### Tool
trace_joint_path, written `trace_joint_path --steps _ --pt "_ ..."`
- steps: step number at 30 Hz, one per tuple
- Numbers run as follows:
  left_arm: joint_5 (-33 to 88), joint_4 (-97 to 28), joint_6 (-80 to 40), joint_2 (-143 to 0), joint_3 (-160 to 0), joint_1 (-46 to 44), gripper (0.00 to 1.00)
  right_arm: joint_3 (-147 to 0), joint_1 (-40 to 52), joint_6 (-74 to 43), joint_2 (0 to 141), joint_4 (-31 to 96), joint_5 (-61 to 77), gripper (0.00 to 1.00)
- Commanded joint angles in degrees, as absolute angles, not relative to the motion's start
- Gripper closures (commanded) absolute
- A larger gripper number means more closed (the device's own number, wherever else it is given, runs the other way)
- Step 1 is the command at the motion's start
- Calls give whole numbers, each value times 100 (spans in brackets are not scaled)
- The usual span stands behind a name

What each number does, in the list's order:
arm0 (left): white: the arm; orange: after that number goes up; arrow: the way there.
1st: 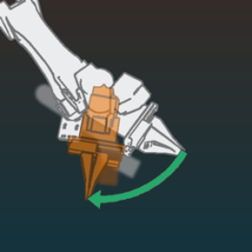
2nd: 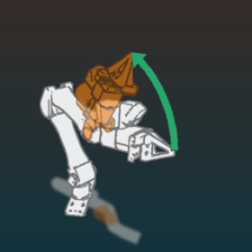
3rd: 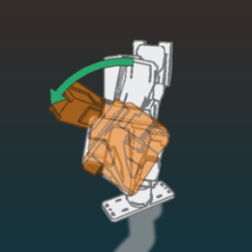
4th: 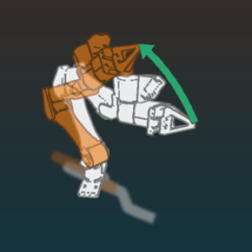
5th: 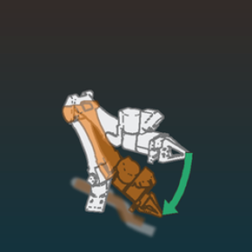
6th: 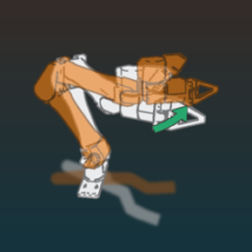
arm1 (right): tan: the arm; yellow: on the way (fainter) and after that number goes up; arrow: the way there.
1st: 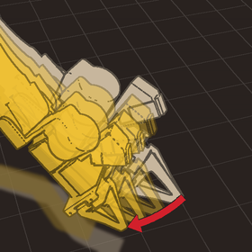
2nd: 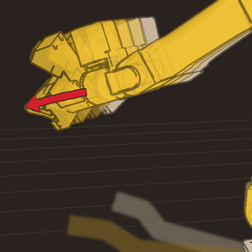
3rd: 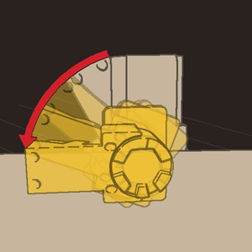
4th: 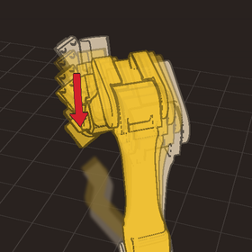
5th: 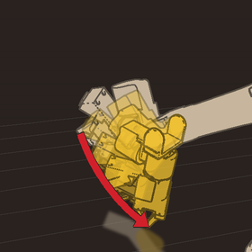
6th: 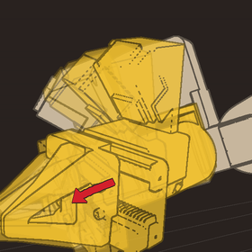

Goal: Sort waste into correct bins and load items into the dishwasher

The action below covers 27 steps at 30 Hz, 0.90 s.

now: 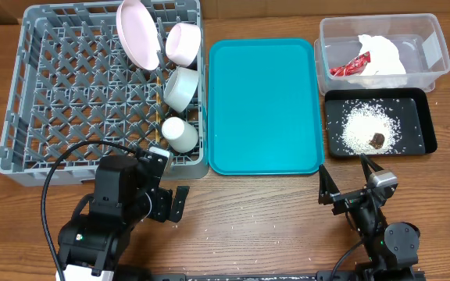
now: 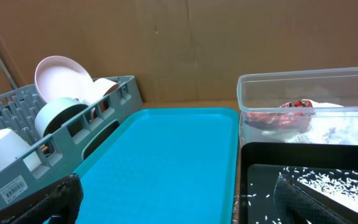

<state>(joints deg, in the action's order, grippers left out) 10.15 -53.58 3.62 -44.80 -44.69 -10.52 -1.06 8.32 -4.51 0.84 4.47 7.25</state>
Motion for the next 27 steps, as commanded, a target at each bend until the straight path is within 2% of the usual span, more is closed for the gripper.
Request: trace_joint_path --steps 1,3,6,11,16,27 --pt "1098 -5334 475 -4412 -4248 -1090 0 -45 823 -489 16 416 709 0" --pt "969 -5129 552 -4268 -4051 -1087 0 -45 823 -489 16 416 709 0" --pt "1041 -3127 823 -3583 -3122 -1085 0 -45 823 -489 16 416 709 0" --pt "985 -1044 823 -2318 -1632 -836 0 -45 823 -489 16 416 709 0" --pt "974 -731 904 -1275 -967 -346 0 -45 823 -489 16 416 709 0" --pt "707 -676 926 -8 -167 -301 0 -45 823 -489 16 416 709 0"
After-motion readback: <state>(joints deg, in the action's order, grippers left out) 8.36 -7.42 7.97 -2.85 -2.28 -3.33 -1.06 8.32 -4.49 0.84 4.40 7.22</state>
